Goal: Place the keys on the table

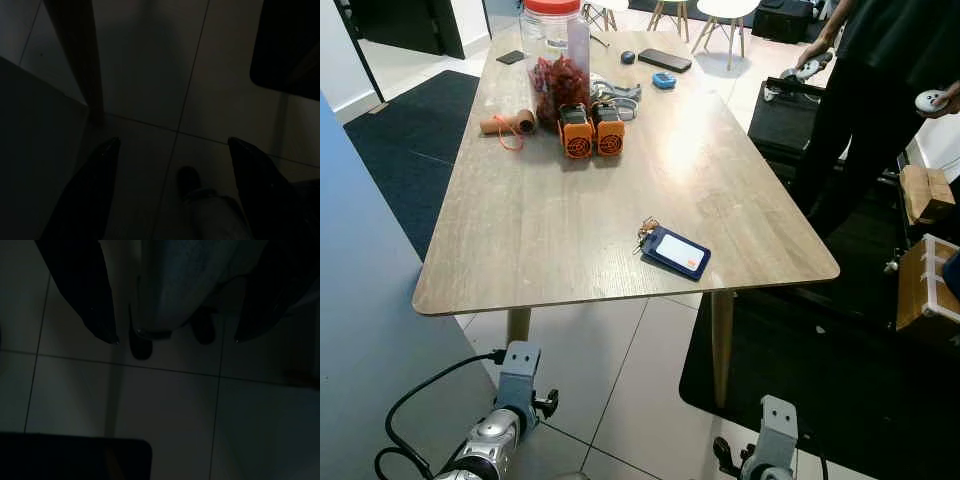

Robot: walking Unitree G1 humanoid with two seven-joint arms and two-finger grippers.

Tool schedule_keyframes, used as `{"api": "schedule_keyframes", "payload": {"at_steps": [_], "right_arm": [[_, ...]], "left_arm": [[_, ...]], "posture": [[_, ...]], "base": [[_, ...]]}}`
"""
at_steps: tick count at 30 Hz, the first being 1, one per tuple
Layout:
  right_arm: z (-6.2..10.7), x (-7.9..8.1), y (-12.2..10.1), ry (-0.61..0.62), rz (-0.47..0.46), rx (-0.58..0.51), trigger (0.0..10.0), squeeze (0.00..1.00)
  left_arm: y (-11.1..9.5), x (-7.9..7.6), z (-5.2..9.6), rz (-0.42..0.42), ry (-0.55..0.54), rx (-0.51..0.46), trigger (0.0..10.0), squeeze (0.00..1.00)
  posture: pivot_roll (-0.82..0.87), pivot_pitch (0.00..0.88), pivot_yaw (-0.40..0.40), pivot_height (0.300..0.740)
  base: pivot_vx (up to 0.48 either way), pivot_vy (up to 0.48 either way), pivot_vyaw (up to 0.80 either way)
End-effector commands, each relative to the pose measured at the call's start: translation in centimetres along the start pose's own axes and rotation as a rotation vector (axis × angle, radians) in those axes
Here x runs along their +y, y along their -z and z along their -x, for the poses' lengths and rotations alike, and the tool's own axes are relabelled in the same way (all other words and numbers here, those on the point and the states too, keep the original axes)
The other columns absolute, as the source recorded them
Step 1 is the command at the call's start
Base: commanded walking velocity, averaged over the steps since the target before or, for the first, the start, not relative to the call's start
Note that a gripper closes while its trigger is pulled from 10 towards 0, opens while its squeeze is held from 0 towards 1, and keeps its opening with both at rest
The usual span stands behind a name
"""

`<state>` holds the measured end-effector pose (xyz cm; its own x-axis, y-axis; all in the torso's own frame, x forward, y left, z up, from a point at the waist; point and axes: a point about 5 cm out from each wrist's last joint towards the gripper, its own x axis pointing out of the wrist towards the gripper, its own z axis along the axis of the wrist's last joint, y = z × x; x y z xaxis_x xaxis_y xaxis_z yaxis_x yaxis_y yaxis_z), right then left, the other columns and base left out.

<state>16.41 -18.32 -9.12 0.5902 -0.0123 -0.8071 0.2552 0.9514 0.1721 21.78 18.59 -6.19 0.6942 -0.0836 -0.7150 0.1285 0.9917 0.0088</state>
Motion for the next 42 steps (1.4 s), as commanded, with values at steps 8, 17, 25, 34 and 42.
{"api": "schedule_keyframes", "payload": {"at_steps": [8, 17, 25, 34, 42], "right_arm": [[-0.1, 0.2, -0.4, -0.043, 0.249, 0.007, 10.0, 0.00], [-0.1, 0.6, 0.1, -0.054, 0.308, 0.026, 10.0, 0.00], [0.0, 0.5, 0.4, -0.066, 0.309, 0.031, 10.0, 0.00], [0.1, 1.1, 0.6, -0.137, 0.344, 0.039, 10.0, 0.00], [0.0, 1.7, 0.6, -0.163, 0.382, 0.039, 10.0, 0.00]], "left_arm": [[0.6, -0.5, 0.1, -0.019, -0.013, -0.007, 10.0, 0.00], [0.3, -0.8, 0.0, -0.028, -0.019, -0.026, 10.0, 0.00], [0.0, -0.9, -0.1, -0.024, -0.021, -0.038, 10.0, 0.00], [-0.1, -0.8, -0.1, -0.042, -0.027, -0.045, 10.0, 0.00], [-0.3, -0.7, 0.0, -0.045, -0.028, -0.058, 10.0, 0.00]], "posture": [[0.10, 0.002, -0.061, 0.740], [0.09, 0.000, -0.064, 0.740], [0.09, 0.004, -0.055, 0.740], [0.08, 0.000, -0.054, 0.740], [0.09, 0.000, -0.054, 0.740]], "base": [[0.000, 0.000, 0.00], [0.000, 0.000, 0.00], [0.000, 0.000, 0.00], [0.000, 0.000, 0.06], [0.000, 0.000, 0.77]]}}
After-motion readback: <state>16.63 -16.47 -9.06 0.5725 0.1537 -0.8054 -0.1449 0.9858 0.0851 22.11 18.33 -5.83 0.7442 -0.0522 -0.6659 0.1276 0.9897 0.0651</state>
